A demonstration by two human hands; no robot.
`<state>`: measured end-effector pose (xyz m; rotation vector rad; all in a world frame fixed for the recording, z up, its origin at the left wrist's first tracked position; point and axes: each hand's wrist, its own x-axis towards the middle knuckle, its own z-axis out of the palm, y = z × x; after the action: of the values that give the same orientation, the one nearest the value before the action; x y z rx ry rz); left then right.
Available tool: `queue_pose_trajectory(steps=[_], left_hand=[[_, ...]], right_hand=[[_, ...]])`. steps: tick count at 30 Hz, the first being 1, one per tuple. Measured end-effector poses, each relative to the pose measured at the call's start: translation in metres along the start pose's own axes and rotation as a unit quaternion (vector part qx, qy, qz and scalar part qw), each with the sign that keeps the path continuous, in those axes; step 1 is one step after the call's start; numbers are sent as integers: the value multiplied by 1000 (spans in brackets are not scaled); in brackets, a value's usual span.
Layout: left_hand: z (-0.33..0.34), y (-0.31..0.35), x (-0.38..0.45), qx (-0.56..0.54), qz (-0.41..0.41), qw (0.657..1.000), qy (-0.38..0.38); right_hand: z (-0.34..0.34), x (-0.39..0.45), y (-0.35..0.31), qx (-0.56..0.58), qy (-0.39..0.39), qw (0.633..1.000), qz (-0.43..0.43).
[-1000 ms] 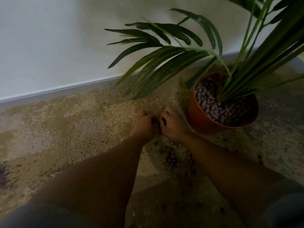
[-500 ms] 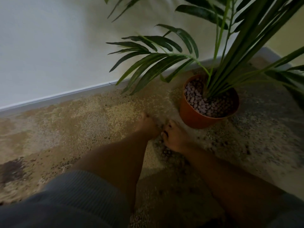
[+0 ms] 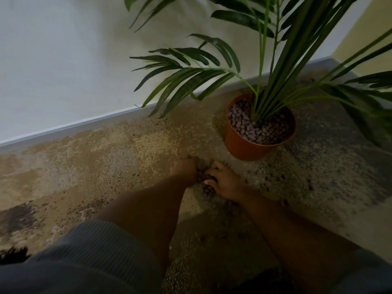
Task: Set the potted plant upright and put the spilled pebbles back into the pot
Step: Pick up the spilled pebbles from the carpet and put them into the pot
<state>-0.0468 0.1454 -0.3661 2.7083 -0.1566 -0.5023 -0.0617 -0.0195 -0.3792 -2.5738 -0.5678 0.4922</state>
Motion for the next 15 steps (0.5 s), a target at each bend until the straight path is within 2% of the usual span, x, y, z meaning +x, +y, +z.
queue_pose_trajectory(steps=[3,8,15], left_hand=[[-4,2,-5,8,-37,999,-26],[-12,7,-9,9,-76,993,-95],[-14,12,-21,-136,-184,966,-120]], right_hand=[[2,-3,0,15,3,1000,27],[7,-1,-8,77,33,986,146],[2,3,-20,146,33,964,218]])
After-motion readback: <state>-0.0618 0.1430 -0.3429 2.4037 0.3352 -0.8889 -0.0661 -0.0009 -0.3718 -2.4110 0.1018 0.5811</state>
